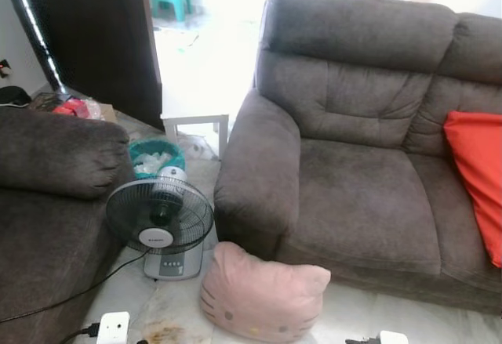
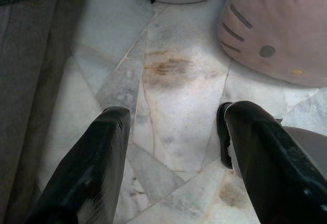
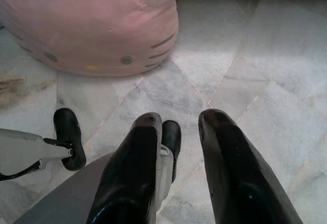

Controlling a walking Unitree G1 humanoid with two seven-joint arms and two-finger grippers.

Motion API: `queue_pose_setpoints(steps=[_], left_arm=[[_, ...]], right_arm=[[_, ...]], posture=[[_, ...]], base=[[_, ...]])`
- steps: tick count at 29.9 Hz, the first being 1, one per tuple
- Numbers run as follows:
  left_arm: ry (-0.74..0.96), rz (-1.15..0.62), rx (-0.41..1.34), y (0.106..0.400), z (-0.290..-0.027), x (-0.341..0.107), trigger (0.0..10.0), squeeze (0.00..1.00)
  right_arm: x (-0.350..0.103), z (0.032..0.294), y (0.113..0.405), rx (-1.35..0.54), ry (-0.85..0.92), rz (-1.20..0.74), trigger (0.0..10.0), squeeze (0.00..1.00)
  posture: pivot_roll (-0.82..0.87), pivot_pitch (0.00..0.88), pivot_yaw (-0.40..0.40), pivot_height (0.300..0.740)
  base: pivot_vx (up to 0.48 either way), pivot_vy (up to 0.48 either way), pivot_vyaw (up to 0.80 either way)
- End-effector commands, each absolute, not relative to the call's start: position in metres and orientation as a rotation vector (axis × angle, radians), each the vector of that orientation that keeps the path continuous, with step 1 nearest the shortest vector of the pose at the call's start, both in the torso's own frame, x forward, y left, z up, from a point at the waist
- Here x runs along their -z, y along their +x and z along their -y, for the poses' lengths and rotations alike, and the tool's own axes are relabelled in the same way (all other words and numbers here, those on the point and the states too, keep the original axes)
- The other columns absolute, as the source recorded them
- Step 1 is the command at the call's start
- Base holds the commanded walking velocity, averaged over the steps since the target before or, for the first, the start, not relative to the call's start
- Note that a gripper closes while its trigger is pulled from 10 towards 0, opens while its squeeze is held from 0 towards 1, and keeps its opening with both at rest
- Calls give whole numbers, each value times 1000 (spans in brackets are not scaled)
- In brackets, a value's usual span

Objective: Move the pillow to the sofa from floor

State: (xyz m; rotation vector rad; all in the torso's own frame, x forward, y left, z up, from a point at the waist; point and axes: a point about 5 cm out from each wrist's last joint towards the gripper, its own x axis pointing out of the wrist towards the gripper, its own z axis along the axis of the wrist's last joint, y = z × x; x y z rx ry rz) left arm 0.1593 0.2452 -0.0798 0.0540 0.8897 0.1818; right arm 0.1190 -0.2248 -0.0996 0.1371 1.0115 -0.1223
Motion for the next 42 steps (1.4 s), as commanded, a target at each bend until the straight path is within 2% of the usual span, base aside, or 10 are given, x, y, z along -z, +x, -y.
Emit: queue_pose_setpoints(steps=[1,9,26,42], left_arm=[[58,-904,-179,156,-244,82,10000,0],[50,-903,-184,156,-244,82,10000,0],[51,-905,-183,156,-245,82,10000,0],[40,-892,-176,156,-244,81,10000,0]], right_arm=[[100,227,117,129,138,-1017,10000,0],[100,227,117,130,139,-1016,10000,0],[100,226,117,128,138,-1018,10000,0],[100,226,117,128,140,-1017,10000,0]], posture=[[67,25,-56,740],[66,25,-56,740],[67,26,-55,740],[67,24,-53,740]], base=[[0,0,0],[0,75,0],[0,447,0],[0,0,0]])
